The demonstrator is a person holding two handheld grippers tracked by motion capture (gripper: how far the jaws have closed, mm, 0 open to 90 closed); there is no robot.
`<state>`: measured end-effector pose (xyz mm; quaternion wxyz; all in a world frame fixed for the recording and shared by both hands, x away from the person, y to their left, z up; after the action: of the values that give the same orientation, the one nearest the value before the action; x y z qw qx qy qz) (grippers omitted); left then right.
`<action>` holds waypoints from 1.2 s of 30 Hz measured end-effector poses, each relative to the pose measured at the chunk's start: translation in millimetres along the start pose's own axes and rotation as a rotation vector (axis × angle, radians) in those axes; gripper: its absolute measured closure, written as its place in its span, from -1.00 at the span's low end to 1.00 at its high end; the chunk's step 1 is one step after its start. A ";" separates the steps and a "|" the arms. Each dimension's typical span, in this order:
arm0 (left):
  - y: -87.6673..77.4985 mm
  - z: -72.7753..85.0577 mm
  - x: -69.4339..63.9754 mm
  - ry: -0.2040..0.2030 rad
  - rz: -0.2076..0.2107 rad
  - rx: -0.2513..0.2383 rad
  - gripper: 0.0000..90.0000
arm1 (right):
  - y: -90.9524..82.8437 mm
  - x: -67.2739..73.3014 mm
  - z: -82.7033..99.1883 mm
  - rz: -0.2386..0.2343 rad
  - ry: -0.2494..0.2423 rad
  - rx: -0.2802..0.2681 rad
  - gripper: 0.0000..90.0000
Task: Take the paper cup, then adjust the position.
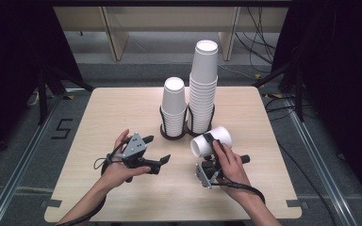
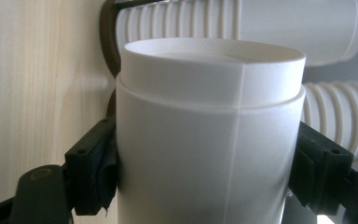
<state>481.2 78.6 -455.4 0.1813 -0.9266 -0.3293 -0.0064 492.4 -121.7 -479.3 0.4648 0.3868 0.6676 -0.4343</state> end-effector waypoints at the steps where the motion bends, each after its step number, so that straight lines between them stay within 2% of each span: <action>1: 0.0 0.1 -0.7 0.001 0.001 0.002 -0.81 | -2.1 3.9 0.4 -0.002 -0.001 0.022 -0.52; 3: -0.1 0.6 -1.9 -0.002 0.001 0.008 -0.83 | -2.4 6.1 -2.9 0.005 -0.051 0.009 -0.52; 5: 0.2 1.7 -2.6 -0.007 0.007 0.010 -0.84 | -4.0 8.7 -6.0 0.015 -0.078 0.006 -0.52; 6: 0.2 2.5 -2.9 -0.012 0.010 0.012 -0.84 | -4.7 8.3 -8.6 0.020 -0.119 -0.002 -0.52; 8: 0.7 3.6 -2.7 -0.019 0.011 0.007 -0.84 | -4.5 12.9 -11.9 0.034 -0.113 -0.028 -0.52; 9: 0.7 4.2 -3.0 -0.024 0.014 0.007 -0.84 | -5.6 12.2 -13.6 0.029 -0.149 -0.020 -0.52; 10: 0.2 5.2 -3.4 -0.026 0.013 0.015 -0.84 | -6.0 14.5 -13.5 0.014 -0.148 -0.003 -0.52; 12: 0.0 6.3 -3.9 -0.027 0.014 0.019 -0.84 | -4.4 17.5 -14.4 0.019 -0.143 -0.012 -0.52; 14: 0.9 6.3 -4.1 -0.029 0.021 0.017 -0.84 | -2.7 16.1 -17.1 0.021 -0.177 -0.029 -0.52; 15: 1.6 5.9 -4.4 -0.034 0.026 0.017 -0.84 | -2.9 18.3 -16.4 0.011 -0.161 -0.015 -0.52; 17: 3.1 5.1 -5.0 -0.039 0.033 0.013 -0.84 | -3.1 18.6 -17.3 0.010 -0.165 -0.014 -0.52; 18: 6.2 3.9 -6.6 -0.039 0.042 0.019 -0.84 | -2.5 19.0 -19.8 0.018 -0.175 -0.035 -0.52; 20: 10.8 3.0 -8.3 -0.035 0.056 0.025 -0.84 | -2.8 18.3 -21.8 0.021 -0.191 -0.041 -0.52; 21: 13.3 2.6 -9.2 -0.038 0.063 0.026 -0.84 | -3.8 20.2 -21.0 0.028 -0.165 -0.036 -0.52; 22: 15.5 2.4 -10.0 -0.041 0.067 0.032 -0.84 | -4.1 17.6 -23.3 0.026 -0.208 -0.044 -0.52; 24: 20.4 0.9 -13.5 -0.051 0.084 0.032 -0.84 | -5.6 20.1 -23.6 0.035 -0.200 -0.048 -0.52; 25: 22.6 0.3 -15.6 -0.046 0.094 0.033 -0.84 | -6.3 19.9 -25.2 0.030 -0.221 -0.051 -0.52; 26: 24.7 -0.2 -18.1 -0.044 0.104 0.035 -0.84 | -7.1 21.9 -25.1 0.036 -0.210 -0.053 -0.52; 27: 26.4 -0.8 -20.6 -0.043 0.112 0.038 -0.84 | -7.0 19.8 -28.0 0.040 -0.248 -0.070 -0.52; 29: 30.8 -1.3 -25.5 -0.038 0.133 0.038 -0.84 | -8.9 21.9 -27.0 0.039 -0.230 -0.053 -0.52; 31: 34.4 -1.9 -29.9 -0.038 0.156 0.043 -0.84 | -8.8 22.4 -27.2 0.045 -0.236 -0.046 -0.52; 33: 37.0 -4.0 -34.1 -0.047 0.177 0.035 -0.85 | -7.0 18.0 -32.9 0.052 -0.316 -0.076 -0.52; 34: 37.4 -4.8 -35.9 -0.049 0.184 0.037 -0.85 | -6.9 21.1 -33.2 0.039 -0.298 -0.072 -0.52; 35: 38.3 -5.8 -37.5 -0.053 0.192 0.036 -0.85 | -7.8 21.0 -33.7 0.053 -0.300 -0.068 -0.52; 36: 38.3 -5.8 -37.5 -0.053 0.192 0.036 -0.85 | -9.0 26.5 -30.0 0.036 -0.268 -0.036 -0.52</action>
<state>475.9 26.4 -467.5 0.1891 -0.9503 -0.2438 0.0413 468.4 -93.4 -497.0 0.5644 0.3286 0.6004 -0.4615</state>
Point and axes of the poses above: each handheld gripper's, and its own axes: y roughly forward along the jaws, z roughly out of its underside, x roughly to its left, the point moved 7 cm from there along y, roughly forward along the jaws, and after that the axes turned 7 degrees about y, right-handed, at the moved point
